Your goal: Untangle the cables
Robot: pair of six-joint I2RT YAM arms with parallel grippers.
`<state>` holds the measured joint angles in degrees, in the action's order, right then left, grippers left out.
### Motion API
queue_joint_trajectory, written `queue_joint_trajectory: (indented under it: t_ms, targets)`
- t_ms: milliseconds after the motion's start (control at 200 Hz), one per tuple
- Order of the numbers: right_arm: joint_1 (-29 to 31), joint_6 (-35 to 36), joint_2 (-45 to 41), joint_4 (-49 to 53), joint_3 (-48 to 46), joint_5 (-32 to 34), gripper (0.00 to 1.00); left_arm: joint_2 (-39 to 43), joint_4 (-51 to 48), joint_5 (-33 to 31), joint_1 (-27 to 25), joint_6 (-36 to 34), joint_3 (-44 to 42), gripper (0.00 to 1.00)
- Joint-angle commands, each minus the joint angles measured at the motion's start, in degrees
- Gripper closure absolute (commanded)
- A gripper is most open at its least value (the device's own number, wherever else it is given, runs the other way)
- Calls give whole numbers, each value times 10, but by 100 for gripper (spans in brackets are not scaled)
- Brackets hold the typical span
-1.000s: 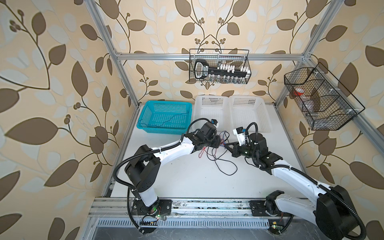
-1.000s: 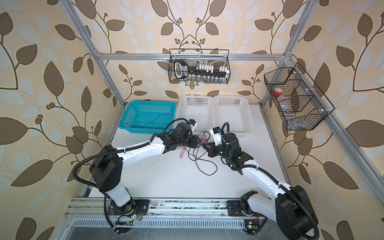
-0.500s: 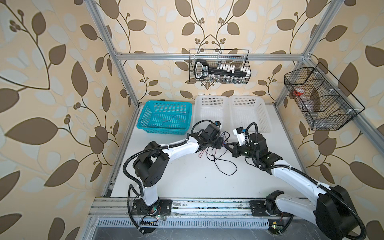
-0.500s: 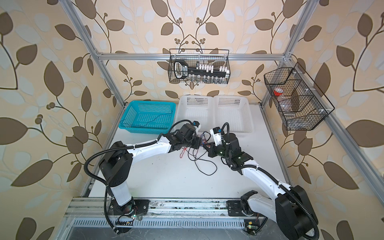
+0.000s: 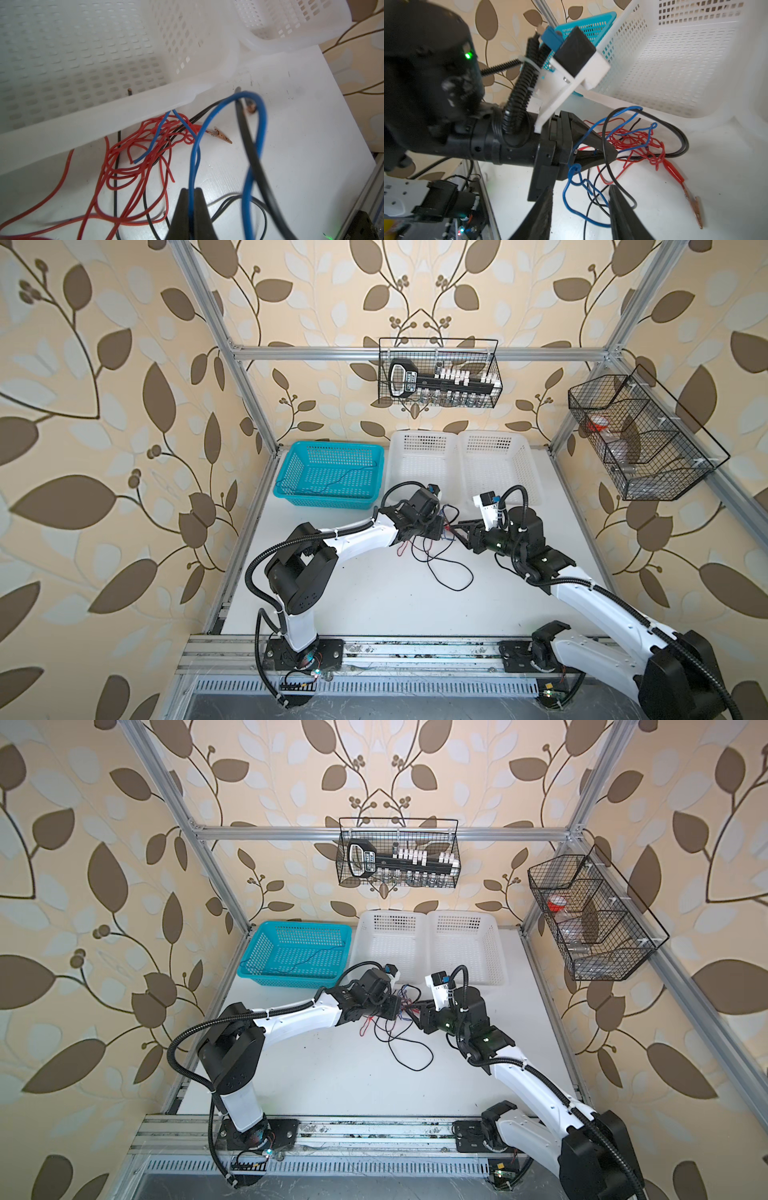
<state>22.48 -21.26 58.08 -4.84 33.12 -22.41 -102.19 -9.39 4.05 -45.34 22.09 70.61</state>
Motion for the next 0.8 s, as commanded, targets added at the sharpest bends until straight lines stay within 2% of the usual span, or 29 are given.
queue_joint_trajectory:
  t_ms: [0, 200, 390, 515, 710, 795]
  targets:
    - [-2, 13, -9, 24, -4, 64, 49, 44, 1, -2, -2, -21, -11, 100]
    - [-2, 36, 25, 19, -7, 148, 46, 68, 1, -5, -3, -36, -25, 100]
    - [8, 69, 72, -64, -20, 170, 36, 83, -5, 1, -4, -53, -28, 100]
    - [20, 87, 96, -130, -32, 206, 34, 92, -21, 13, -4, -63, -26, 100]
    - [22, 100, 142, -190, -21, 194, 34, 109, -35, 32, -4, -71, -34, 100]
    - [27, 106, 157, -211, -15, 186, 37, 115, -35, 34, -4, -72, -37, 100]
